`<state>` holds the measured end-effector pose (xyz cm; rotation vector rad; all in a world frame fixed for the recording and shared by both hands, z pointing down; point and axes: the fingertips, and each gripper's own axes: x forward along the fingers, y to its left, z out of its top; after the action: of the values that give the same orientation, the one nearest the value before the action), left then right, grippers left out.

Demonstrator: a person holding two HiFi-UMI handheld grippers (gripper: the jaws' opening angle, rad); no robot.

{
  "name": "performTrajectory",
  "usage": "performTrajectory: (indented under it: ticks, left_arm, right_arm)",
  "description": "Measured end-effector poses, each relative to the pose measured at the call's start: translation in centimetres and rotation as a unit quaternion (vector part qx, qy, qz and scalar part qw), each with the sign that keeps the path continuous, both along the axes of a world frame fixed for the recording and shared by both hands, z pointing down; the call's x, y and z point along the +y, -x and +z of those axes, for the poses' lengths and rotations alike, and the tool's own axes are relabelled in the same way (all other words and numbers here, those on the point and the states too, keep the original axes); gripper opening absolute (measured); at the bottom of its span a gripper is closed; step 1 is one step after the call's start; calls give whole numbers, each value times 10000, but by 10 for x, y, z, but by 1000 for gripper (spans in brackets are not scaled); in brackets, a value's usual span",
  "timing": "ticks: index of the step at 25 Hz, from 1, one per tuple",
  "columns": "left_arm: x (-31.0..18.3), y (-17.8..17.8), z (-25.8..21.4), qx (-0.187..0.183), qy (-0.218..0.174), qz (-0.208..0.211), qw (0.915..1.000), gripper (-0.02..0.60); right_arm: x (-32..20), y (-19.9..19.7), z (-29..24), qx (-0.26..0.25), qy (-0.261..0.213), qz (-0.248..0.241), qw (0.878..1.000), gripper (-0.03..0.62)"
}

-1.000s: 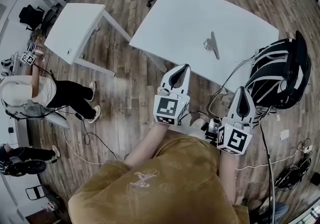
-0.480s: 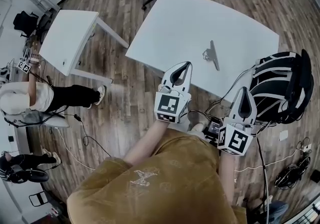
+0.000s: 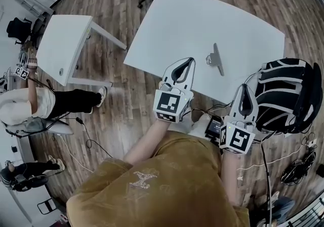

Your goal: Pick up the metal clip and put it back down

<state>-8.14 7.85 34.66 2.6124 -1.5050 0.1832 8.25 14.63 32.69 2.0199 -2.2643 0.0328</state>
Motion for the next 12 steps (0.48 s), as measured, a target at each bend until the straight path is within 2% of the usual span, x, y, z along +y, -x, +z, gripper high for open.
performTrajectory:
  ticks: [7,12]
  left_arm:
    - [-32,-3,9,-98,46,-148,9998,6]
    - [-47,-17,11,-155,69,-109,9998,6]
  right_arm:
    - [-38,-3,12,17,125,-168,9998,9]
    - [-68,-10,17,61,198,-318,9993,11]
